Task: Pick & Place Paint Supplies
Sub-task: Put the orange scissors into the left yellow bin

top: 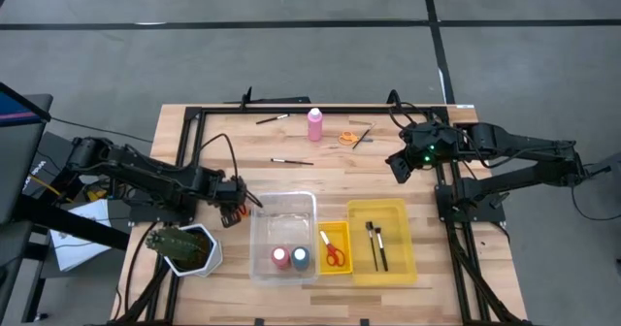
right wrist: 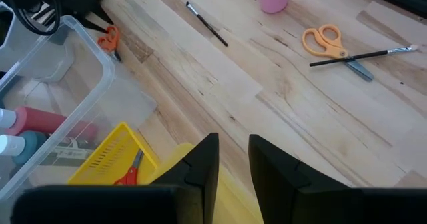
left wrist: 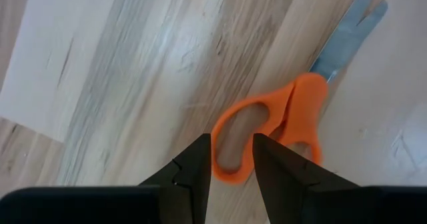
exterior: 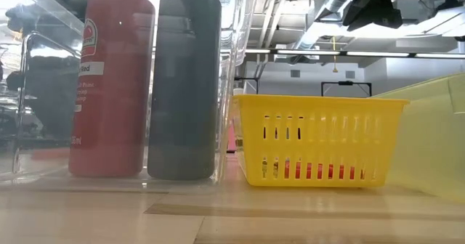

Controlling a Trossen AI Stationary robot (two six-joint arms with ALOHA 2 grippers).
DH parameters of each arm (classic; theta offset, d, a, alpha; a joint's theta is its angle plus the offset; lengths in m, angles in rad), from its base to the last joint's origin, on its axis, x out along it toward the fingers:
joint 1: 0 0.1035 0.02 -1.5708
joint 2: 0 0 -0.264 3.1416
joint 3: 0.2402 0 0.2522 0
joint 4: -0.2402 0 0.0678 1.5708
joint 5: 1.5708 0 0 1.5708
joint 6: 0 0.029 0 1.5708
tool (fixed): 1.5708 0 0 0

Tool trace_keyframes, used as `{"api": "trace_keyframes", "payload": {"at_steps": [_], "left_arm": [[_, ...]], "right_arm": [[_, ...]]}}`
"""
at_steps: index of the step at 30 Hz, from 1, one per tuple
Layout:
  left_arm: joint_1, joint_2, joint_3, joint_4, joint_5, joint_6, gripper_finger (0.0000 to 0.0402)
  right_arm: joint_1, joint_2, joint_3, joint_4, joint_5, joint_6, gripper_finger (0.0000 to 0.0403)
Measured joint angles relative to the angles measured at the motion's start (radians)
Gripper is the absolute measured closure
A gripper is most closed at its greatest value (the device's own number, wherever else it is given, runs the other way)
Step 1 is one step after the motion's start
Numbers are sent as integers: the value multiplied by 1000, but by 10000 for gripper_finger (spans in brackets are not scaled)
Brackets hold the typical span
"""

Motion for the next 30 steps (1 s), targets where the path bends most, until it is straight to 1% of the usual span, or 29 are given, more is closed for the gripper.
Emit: {"api": "trace_keyframes", "payload": {"at_steps": [3, 9, 12, 17, 19, 21, 23, 26, 30], "left_arm": [[0, 20, 0, 25, 0, -16, 298], [0, 116, 5, 75, -8, -135, 298], [7, 140, 7, 110, -46, -255, 298], [34, 133, 3, 128, -78, -480, 298], [42, 135, 1, 127, -103, -551, 298], [46, 134, 1, 127, -105, -606, 298], [46, 134, 1, 127, -108, -638, 298], [43, 114, 0, 126, -104, -641, 298], [35, 53, -6, 108, -85, -639, 298]], "right_arm": [[0, 0, 0, -1, 0, -2, 323], [0, 0, 0, -1, 0, -4, 323], [1, 0, 0, -1, 0, -4, 323], [3, 0, 0, -1, -1, -4, 323], [3, 0, 0, -1, -1, -4, 323], [3, 0, 0, -1, -1, -4, 323], [3, 0, 0, -1, -1, -4, 323], [3, 0, 0, -1, -3, -3, 323], [3, 0, 0, -1, -3, -1, 323]]}}
